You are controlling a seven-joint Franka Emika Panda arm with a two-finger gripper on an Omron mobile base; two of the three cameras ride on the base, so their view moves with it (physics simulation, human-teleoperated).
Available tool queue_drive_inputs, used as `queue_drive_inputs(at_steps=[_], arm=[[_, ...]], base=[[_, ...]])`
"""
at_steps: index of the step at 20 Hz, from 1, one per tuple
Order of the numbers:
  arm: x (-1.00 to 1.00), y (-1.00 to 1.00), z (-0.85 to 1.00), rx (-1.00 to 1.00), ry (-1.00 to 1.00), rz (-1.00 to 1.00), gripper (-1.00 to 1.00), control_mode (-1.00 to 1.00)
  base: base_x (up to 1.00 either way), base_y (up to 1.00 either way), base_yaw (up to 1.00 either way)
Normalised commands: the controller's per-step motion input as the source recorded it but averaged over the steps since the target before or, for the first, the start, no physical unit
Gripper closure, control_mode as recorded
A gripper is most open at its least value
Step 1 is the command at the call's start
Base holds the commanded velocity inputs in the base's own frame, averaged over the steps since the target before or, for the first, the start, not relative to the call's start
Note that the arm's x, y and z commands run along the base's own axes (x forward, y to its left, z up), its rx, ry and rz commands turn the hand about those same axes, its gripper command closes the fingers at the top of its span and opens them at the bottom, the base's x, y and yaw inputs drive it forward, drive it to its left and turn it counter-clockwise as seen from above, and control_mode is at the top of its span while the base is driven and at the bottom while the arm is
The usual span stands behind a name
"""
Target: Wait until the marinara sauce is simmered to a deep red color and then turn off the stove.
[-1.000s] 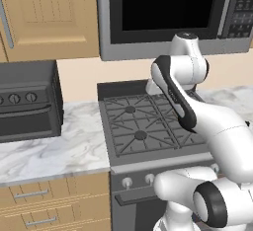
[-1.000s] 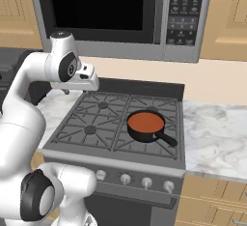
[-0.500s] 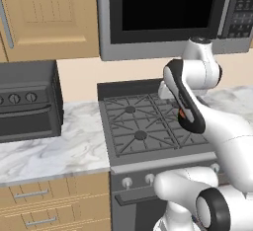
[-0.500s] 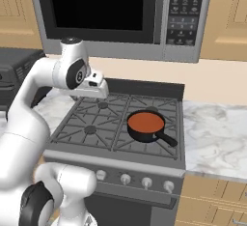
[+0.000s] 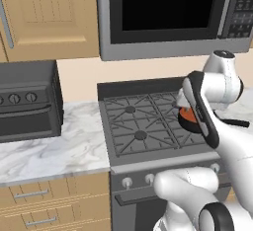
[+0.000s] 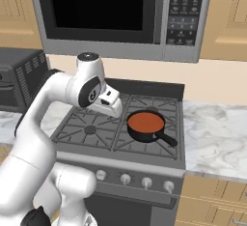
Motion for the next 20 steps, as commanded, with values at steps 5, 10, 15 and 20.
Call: queue_drive_inputs(at_steps=[5, 10, 15, 20], arm=[[-0.19, -0.52, -0.3, 0.12, 0.0, -0.34, -1.0, -1.0], [-0.28, -0.6, -0.3, 0.17, -0.06, -0.24, -1.0, -1.0], [-0.31, -0.74, -0.25, 0.23, -0.06, -0.21, -1.0, -1.0], [-0.36, -0.63, -0.15, 0.19, -0.01, -0.12, -1.0, -1.0]], base=[[0.0, 0.0, 0.0], [0.0, 0.0, 0.0], [0.0, 0.0, 0.0], [0.0, 0.0, 0.0]])
